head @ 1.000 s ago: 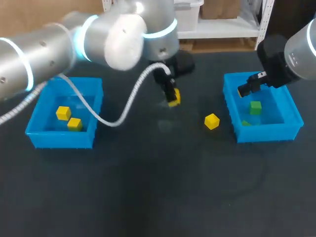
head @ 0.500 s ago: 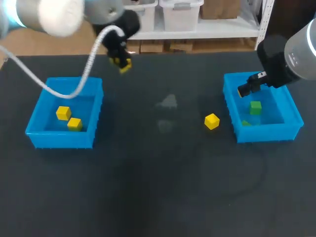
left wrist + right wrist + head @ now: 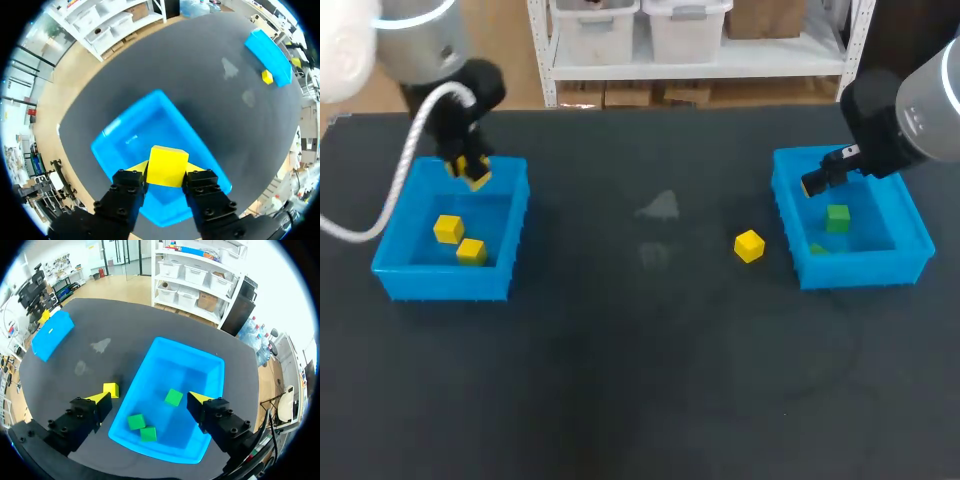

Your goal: Put the green cubes in the right bin and the yellow cubes in the left bin.

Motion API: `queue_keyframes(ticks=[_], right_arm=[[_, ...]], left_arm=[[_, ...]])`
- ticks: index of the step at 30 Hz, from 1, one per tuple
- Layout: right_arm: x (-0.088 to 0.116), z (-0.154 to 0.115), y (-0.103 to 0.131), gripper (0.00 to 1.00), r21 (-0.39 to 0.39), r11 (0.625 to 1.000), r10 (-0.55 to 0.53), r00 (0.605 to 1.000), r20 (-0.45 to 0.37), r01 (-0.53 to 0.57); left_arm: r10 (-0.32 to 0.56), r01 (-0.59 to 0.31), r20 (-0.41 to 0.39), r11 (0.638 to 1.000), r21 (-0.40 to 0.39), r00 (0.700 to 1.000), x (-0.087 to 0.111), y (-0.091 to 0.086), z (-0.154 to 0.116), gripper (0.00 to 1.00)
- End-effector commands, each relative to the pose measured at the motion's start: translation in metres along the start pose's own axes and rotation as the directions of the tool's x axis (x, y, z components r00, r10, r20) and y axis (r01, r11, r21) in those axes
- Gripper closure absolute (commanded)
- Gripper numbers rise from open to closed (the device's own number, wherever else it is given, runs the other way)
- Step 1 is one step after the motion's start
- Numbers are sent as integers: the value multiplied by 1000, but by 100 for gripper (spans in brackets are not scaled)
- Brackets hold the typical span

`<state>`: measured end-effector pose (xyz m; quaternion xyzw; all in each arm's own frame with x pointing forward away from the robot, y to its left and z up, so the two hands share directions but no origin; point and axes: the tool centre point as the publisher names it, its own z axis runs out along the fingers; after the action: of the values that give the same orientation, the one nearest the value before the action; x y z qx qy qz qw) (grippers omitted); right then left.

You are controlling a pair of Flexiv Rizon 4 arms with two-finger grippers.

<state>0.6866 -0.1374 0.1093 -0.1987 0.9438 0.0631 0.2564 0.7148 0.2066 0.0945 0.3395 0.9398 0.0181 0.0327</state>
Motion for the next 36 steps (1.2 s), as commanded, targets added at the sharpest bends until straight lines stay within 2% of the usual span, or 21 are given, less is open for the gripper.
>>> queue_keyframes(ticks=[1,4,6,11,14,16,21,25,27,32,36], right_arm=[[3,-1,1,0,7,1000,2,1000,9,-2],[3,-1,1,0,7,1000,2,1000,9,-2],[3,-1,1,0,7,1000,2,1000,9,-2],[3,-1,1,0,7,1000,2,1000,9,-2],[3,-1,1,0,7,1000,2,1000,9,-2],[3,-1,1,0,7,1000,2,1000,9,-2],[3,-1,1,0,7,1000,2,1000,9,-2],[3,-1,1,0,7,1000,2,1000,9,-2],[3,-1,1,0,7,1000,2,1000,9,-2],[3,-1,1,0,7,1000,2,1000,9,-2],[3,-1,1,0,7,1000,2,1000,9,-2]], left_arm=[[-7,8,80,1000,-3,997,49,4,1,0],[9,-9,80,1000,1,997,47,6,2,0],[46,-46,85,999,3,995,37,5,0,0],[176,-176,120,984,-9,977,-3,-1,-11,0],[283,-284,174,959,-17,943,-36,-14,-24,0],[346,-352,216,936,-15,913,-58,-28,-33,0],[499,-525,313,851,-2,808,-108,-78,-50,0],[573,-622,387,783,3,723,-137,-121,-55,0],[611,-661,387,751,-7,690,-147,-139,-52,0],[661,-720,390,694,6,641,-170,-184,-49,0],[671,-742,399,669,39,625,-184,-218,-47,0]])
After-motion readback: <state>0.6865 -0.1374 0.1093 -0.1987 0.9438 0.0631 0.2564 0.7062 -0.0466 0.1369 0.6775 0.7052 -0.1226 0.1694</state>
